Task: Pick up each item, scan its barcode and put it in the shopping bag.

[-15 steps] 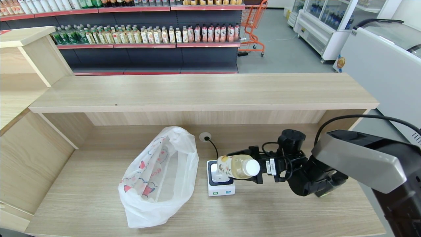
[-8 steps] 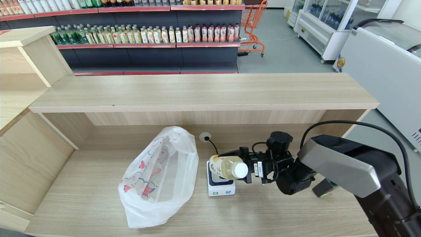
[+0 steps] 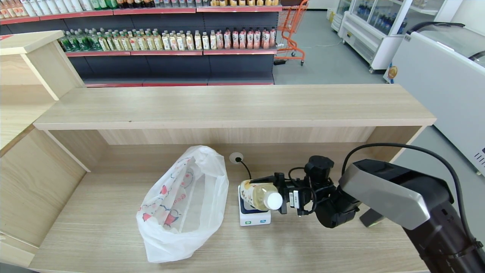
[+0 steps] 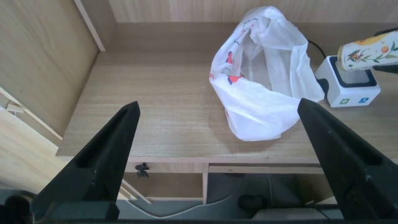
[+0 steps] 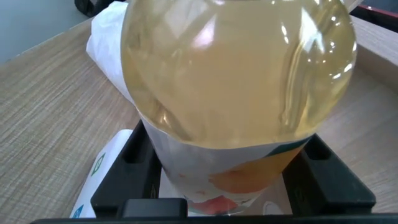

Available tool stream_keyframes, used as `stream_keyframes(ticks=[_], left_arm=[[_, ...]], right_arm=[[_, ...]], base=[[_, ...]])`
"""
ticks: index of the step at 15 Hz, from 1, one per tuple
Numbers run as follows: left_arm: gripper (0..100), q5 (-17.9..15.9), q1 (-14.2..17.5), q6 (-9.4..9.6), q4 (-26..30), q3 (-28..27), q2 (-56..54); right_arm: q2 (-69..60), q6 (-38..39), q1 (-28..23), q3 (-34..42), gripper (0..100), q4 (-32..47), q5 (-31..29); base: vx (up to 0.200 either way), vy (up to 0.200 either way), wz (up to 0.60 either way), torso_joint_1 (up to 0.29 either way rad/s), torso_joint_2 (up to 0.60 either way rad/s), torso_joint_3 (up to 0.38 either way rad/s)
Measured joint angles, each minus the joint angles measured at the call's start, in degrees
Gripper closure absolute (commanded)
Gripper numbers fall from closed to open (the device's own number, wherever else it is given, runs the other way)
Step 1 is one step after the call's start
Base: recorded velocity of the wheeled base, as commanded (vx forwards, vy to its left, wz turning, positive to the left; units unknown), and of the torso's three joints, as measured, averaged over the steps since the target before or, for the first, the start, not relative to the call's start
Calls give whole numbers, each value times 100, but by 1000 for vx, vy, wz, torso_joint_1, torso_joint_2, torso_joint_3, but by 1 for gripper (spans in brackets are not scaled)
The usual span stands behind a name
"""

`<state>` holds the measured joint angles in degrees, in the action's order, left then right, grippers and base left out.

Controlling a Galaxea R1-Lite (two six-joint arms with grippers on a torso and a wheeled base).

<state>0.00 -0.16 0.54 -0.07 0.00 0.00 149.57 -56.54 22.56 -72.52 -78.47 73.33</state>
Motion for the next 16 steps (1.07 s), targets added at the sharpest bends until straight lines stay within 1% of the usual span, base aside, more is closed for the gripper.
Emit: stream_keyframes(ticks=[2, 4, 7, 9, 11, 12, 14, 15, 16], left_arm=[[0, 0, -2, 0, 0, 0, 2], [0, 0, -2, 0, 0, 0, 0], [0, 0, 0, 0, 0, 0, 2], [0, 0, 0, 0, 0, 0, 0], [0, 0, 0, -2, 0, 0, 0], [0, 0, -6, 0, 0, 0, 0], [0, 0, -5, 0, 0, 0, 2], [0, 0, 0, 0, 0, 0, 2], [0, 0, 0, 0, 0, 0, 2]], right_arm=[[-6, 0, -18, 23, 100, 22, -17], [-43, 62, -35, 33, 100, 83, -272], [-266, 457, -104, 54, 100, 493, -517], [-649, 1223, -236, 87, 100, 919, -616], [-1090, 2203, -372, 185, 100, 1007, -624], [-1307, 2564, -462, 290, 100, 1033, -638], [-1657, 2994, -631, 507, 100, 1048, -769], [-1825, 3300, -702, 679, 100, 1075, -1026], [-2058, 3656, -779, 952, 100, 1136, -1565]], base=[[0, 0, 0, 0, 0, 0], [0, 0, 0, 0, 0, 0], [0, 0, 0, 0, 0, 0], [0, 0, 0, 0, 0, 0], [0, 0, 0, 0, 0, 0], [0, 0, 0, 0, 0, 0], [0, 0, 0, 0, 0, 0], [0, 0, 0, 0, 0, 0], [0, 0, 0, 0, 0, 0]])
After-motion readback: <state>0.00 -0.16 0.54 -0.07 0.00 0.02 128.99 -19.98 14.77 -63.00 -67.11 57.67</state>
